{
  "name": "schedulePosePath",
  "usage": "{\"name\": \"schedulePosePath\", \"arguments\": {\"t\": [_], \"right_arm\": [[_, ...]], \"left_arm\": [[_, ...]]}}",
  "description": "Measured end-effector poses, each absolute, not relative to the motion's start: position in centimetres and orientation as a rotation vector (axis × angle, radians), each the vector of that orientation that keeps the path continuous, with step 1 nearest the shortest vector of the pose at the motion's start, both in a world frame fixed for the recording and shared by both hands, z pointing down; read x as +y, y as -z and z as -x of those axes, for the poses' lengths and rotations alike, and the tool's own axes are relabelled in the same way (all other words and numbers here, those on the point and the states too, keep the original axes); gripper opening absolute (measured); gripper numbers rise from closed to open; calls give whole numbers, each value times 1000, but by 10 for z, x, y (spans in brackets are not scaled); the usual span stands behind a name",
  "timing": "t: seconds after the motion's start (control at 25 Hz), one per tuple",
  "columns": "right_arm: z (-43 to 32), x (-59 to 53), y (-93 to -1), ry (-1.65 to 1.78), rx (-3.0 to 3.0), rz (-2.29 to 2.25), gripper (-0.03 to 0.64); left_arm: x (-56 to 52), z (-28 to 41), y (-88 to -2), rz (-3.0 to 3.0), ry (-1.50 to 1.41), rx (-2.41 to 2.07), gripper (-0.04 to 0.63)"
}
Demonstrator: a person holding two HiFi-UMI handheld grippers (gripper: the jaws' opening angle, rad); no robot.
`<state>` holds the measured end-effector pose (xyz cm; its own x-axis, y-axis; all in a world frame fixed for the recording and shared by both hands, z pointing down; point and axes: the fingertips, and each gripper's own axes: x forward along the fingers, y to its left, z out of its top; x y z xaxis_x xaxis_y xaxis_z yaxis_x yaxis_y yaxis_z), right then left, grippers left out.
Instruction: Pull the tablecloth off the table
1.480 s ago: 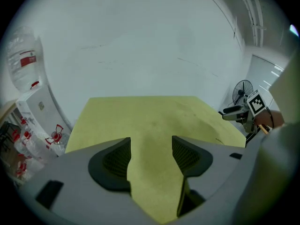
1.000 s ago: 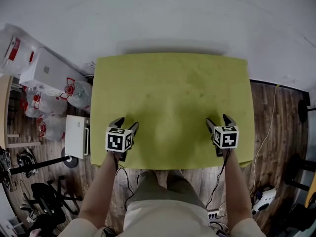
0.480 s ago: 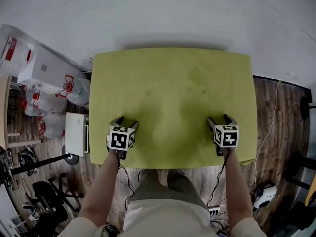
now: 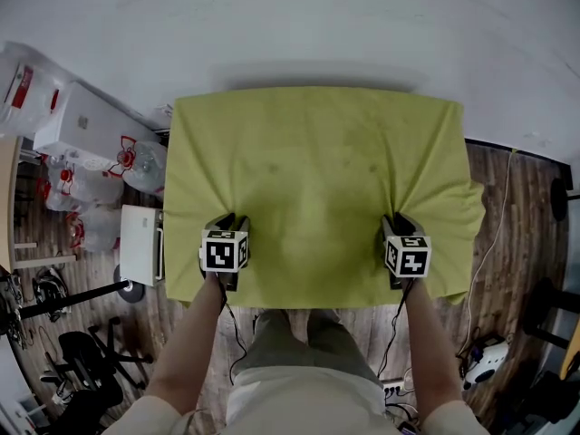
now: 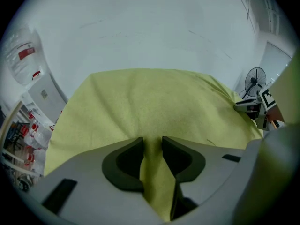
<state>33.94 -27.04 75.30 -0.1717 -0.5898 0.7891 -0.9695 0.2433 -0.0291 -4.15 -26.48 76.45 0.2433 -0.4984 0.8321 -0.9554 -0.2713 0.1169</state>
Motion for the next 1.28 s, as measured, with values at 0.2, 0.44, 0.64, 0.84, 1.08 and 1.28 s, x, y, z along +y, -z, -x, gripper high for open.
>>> {"name": "schedulePosePath", "arguments": {"t": [0.2, 0.44, 0.64, 0.84, 1.08, 1.28], "right_arm": [[-320, -262, -756, -746, -1846, -1375, 31], [-313, -256, -732, -853, -1928, -1410, 30], [-295, -248, -697, -843, -2029, -1383, 29], [-279, -244, -646, -766, -2125, -1379, 29], [-266, -235, -592, -669, -2220, -1399, 29], [-263, -223, -546, -608, -2285, -1456, 29]], "left_arm": [[-257, 39, -765, -1851, -866, -1342, 26], [-253, 44, -735, -1884, -766, -1343, 21], [-240, 50, -710, -1916, -744, -1357, 21], [-233, 55, -676, -1929, -678, -1394, 20], [-224, 65, -628, -1931, -493, -1435, 20], [-215, 69, -583, -2010, -433, -1474, 20]]}}
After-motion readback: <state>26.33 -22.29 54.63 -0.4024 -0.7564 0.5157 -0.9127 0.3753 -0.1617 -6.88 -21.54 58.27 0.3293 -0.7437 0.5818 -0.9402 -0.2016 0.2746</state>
